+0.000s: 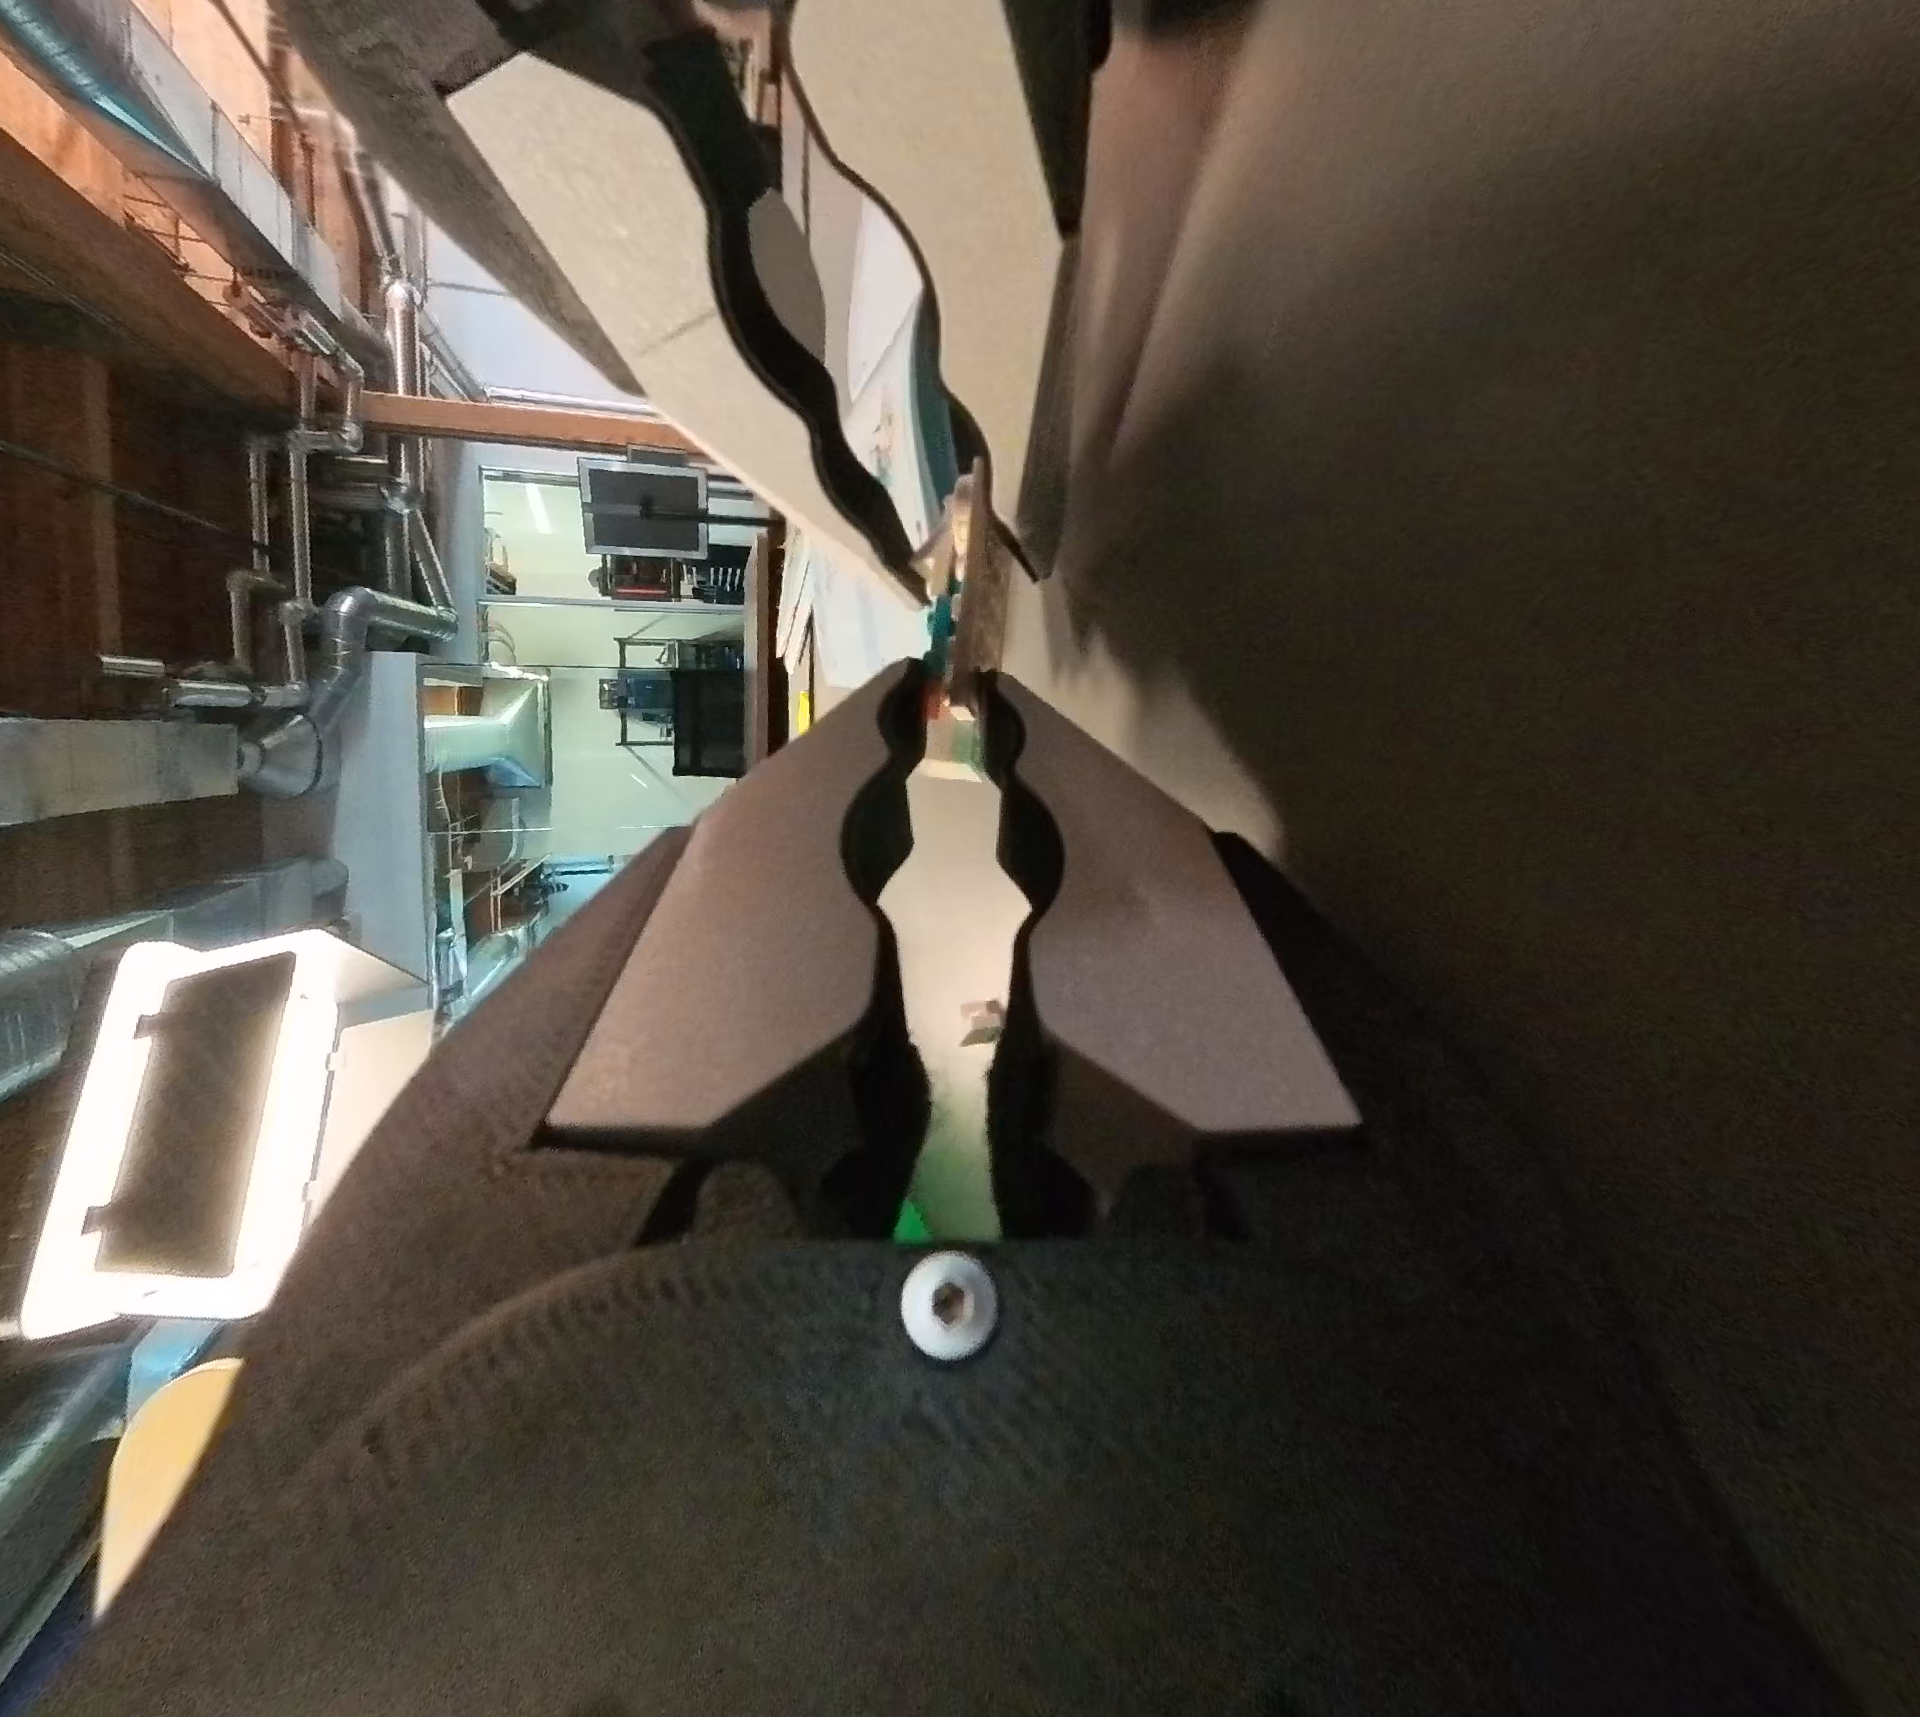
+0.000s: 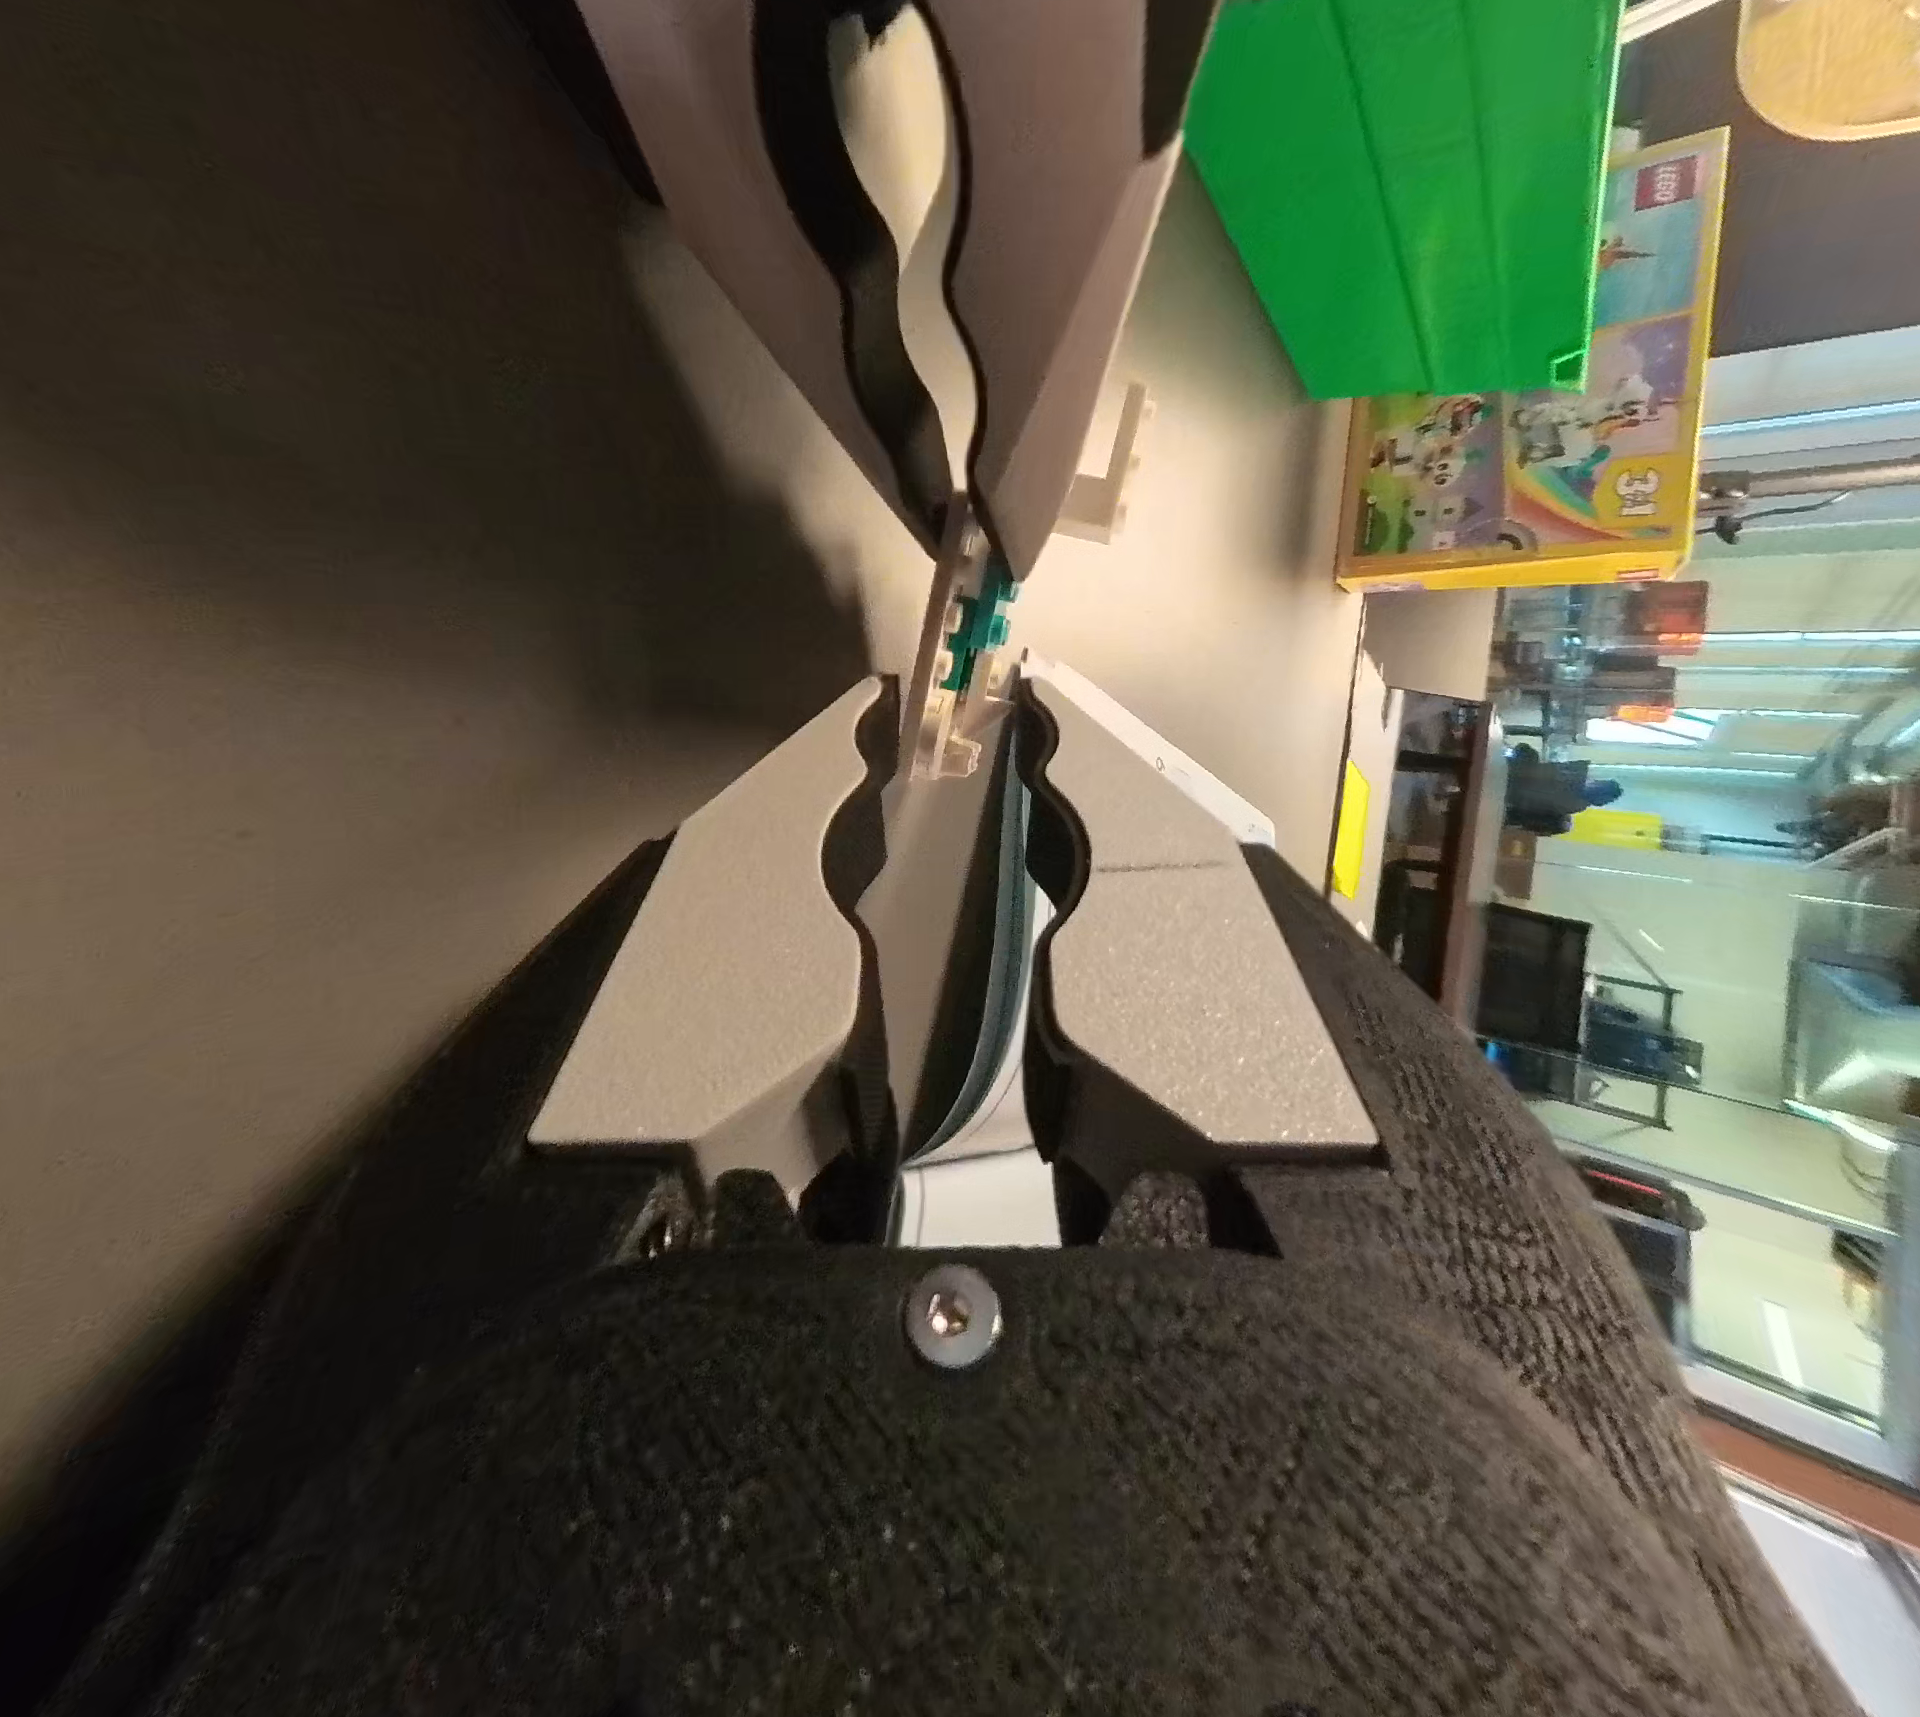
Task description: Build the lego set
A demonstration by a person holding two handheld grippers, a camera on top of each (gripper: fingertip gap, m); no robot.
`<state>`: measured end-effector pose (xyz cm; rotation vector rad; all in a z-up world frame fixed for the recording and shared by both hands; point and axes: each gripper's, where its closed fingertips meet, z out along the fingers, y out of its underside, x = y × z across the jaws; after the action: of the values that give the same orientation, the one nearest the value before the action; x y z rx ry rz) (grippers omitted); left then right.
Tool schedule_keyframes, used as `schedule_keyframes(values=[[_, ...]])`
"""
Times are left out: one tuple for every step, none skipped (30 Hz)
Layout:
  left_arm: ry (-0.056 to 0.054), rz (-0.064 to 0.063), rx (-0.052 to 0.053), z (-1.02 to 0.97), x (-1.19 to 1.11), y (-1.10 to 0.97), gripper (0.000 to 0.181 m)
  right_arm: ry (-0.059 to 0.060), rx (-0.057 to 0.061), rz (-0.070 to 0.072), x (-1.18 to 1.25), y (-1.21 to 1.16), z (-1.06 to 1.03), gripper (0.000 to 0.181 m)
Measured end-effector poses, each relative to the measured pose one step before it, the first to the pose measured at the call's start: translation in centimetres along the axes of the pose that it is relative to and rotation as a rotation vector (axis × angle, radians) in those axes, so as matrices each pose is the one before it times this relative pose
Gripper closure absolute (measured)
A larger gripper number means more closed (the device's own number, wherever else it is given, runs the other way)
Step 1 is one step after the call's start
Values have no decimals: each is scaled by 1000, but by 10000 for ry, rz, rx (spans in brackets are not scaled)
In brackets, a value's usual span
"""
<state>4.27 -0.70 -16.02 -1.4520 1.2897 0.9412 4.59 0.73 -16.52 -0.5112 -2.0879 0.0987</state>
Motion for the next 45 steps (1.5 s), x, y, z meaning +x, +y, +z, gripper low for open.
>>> schedule_keyframes(values=[[69, -29, 9, 13, 104, -5, 172, 74, -17, -81, -2, 13, 13, 162], [59, -21, 2, 20, 91, 6, 172, 79, -30, -106, 31, 14, 5, 162], [86, -56, 15, 10, 124, 3, 172, 107, -45, -176, 43, 8, 0, 165], [60, -50, 29, -7, 64, -42, 172, 76, -94, -184, -18, 49, 29, 165], [54, -31, -2, -7, 79, -1, 172, 61, -76, -107, -23, 26, 51, 166], [29, -15, 12, -2, 52, -7, 172, -6, -24, 7, -73, 21, 47, 166], [5, -4, 48, -10, 4, -80, 172, -59, 24, 143, -34, 0, 9, 166], [31, -9, 20, 3, 48, -59, 172, -135, 30, 188, -32, 26, -14, 167], [20, 5, 10, 19, 28, -53, 172, -140, 15, 149, -10, 38, -6, 167], [18, -1, 2, 12, 25, -13, 172, -135, 4, 108, -11, 30, 7, 167], [15, -10, -1, -4, 19, 0, 172, -133, 5, 98, -1, 12, 12, 168], [15, -11, 1, -13, 20, 7, 172, -123, -1, 69, -2, 0, 17, 168], [9, -4, 4, -7, 18, -6, 172, -112, -7, 44, -9, -9, 16, 168], [-5, -10, -4, -6, -10, 4, 172, -96, 12, 48, 8, 2, 7, 168], [-14, -25, -9, -2, -52, 36, 172, -45, 49, 48, 30, -6, 32, 168], [-35, -28, -27, 7, -79, 81, 172, 23, 69, 57, 65, -18, 36, 168], [-68, -28, -52, 2, -152, 132, 172, 84, 85, 118, 126, -59, 28, 167], [-166, -53, -59, 8, -335, 172, 172, 141, 135, 165, 206, -154, -41, 167], [-174, -80, 13, -22, -365, 59, 172, 192, 175, 128, 270, -184, -114, 166], [-111, -105, 63, -49, -268, -88, 172, 139, 174, 68, 188, -155, -155, 165], [-92, -64, 16, -26, -226, -53, 172, 28, 193, 62, 37, -115, -160, 160], [4, -30, 8, 5, -14, -19, 172, 20, 246, 108, 30, -118, -188, 143], [18, 38, -15, 13, 51, 44, 172, 59, 205, 114, 113, 7, -234, 135], [32, 26, 28, -10, 70, -11, 172, 105, 145, 89, 216, 154, -277, 133], [123, 5, 66, -24, 222, -63, 172, 45, 131, 8, 106, 218, -268, 134], [165, -2, 70, 14, 304, -95, 172, -49, 115, -70, -70, 222, -242, 135], [161, 21, 52, 39, 297, -85, 172, -99, 78, -140, -212, 221, -207, 139], [71, 21, 47, 18, 139, -96, 172, -51, 65, -199, -211, 153, -180, 147], [-2, -9, 27, 15, -10, -71, 172, 13, 30, -181, -151, 99, -142, 156], [-2, -54, 20, 12, -40, -24, 171, -8, 7, -103, -169, 36, -76, 162], [32, -67, 5, 7, 5, 36, 172, -13, 19, -57, -185, -49, -38, 168], [111, -77, 58, -22, 117, -25, 172, 25, -15, -85, -152, -39, 8, 172], [136, -119, 126, -38, 160, -92, 171, 72, -70, -134, -90, 44, 22, 173], [128, -173, 176, -84, 112, -194, 171, 71, -92, -133, -53, 53, 16, 173], [126, -201, 219, -171, 21, -284, 166, 92, -57, -104, 11, -12, -26, 175], [184, -339, 237, -247, 33, -375, 160, 103, -18, -99, 72, -89, -73, 176], [247, -481, 211, -319, 60, -391, 155, 82, -102, -130, 76, 22, -49, 177], [200, -618, 154, -337, -21, -361, 151, 20, -129, -187, -11, 84, -34, 177], [254, -743, 156, -389, 83, -389, 149, 21, -100, -184, -27, 23, -11, 176], [248, -802, 165, -446, 101, -377, 149, -15, -49, -173, -62, -46, -7, 176], [226, -754, 125, -485, 75, -283, 148, -83, -20, -165, -162, -87, -9, 176], [226, -648, 24, -535, 65, -119, 147, -112, -29, -155, -180, -85, -6, 176], [97, -564, 7, -578, -117, -95, 146, -129, -38, -167, -221, -57, -5, 176], [22, -523, 81, -667, -236, -230, 146, -208, -54, -167, -342, -34, 2, 176], [37, -516, 121, -697, -226, -338, 145, -297, -62, -137, -472, -20, 14, 174]])
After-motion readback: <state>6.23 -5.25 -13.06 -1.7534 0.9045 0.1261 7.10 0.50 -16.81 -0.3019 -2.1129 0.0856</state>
